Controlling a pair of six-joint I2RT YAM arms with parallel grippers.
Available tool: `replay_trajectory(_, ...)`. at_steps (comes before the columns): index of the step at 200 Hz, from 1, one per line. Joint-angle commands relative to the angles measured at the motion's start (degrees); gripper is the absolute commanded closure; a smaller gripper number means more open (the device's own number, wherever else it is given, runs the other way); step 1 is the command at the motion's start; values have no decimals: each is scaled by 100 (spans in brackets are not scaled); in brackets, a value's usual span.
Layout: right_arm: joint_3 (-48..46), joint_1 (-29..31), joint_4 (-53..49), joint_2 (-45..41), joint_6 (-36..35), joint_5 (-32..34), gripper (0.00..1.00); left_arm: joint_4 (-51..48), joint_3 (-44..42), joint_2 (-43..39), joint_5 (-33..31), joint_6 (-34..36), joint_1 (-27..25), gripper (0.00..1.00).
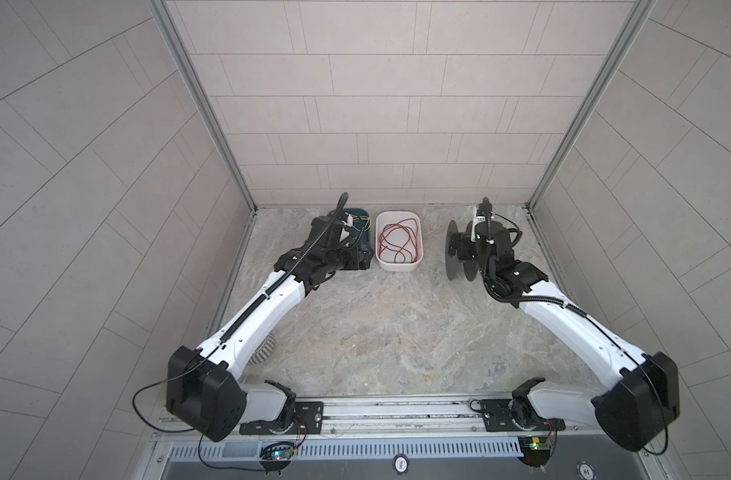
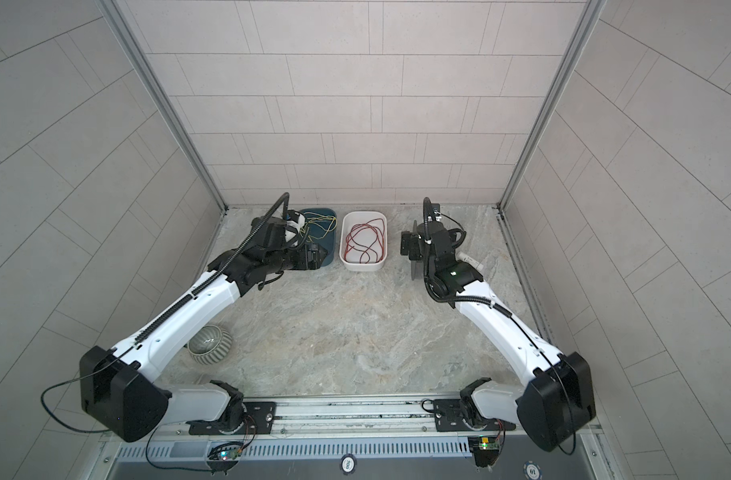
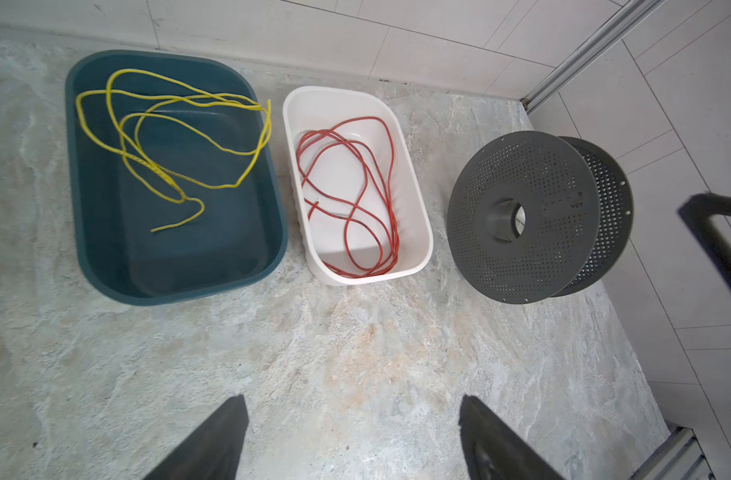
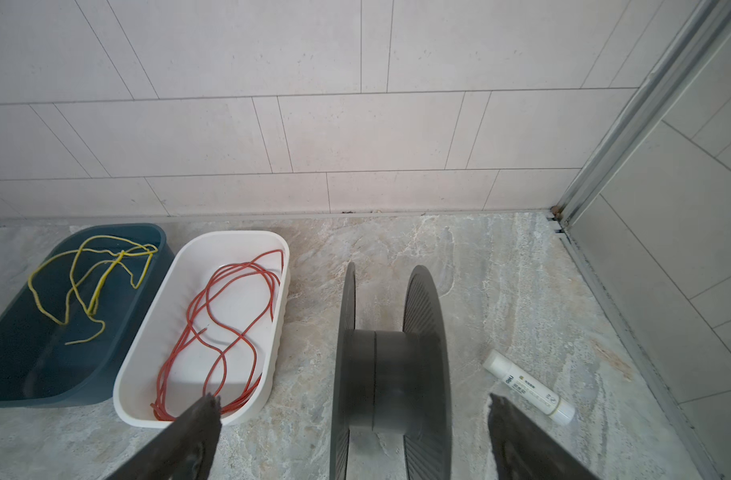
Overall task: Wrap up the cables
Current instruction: 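Move the left gripper over the white tub and lower it toward the red cable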
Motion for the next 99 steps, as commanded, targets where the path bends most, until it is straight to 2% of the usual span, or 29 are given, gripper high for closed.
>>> replay_trajectory(1,-49,35,-729,-567,262,-57,1,-124,717,535,-798,30,-367,19)
replay_trajectory(51,-669,53,-1166,-1618,631,-448,1,-182,2171,2302,-1052,200,-816,33)
replay_trajectory(74,-845,62,-1257,-1979,541,-891,1,-407,2929,3176,-1241,416,-866,35)
replay_trajectory(99,-1073,62,-1281,-2345,411,-1181,1,-482,3540,3909,-1214,624,-950,40)
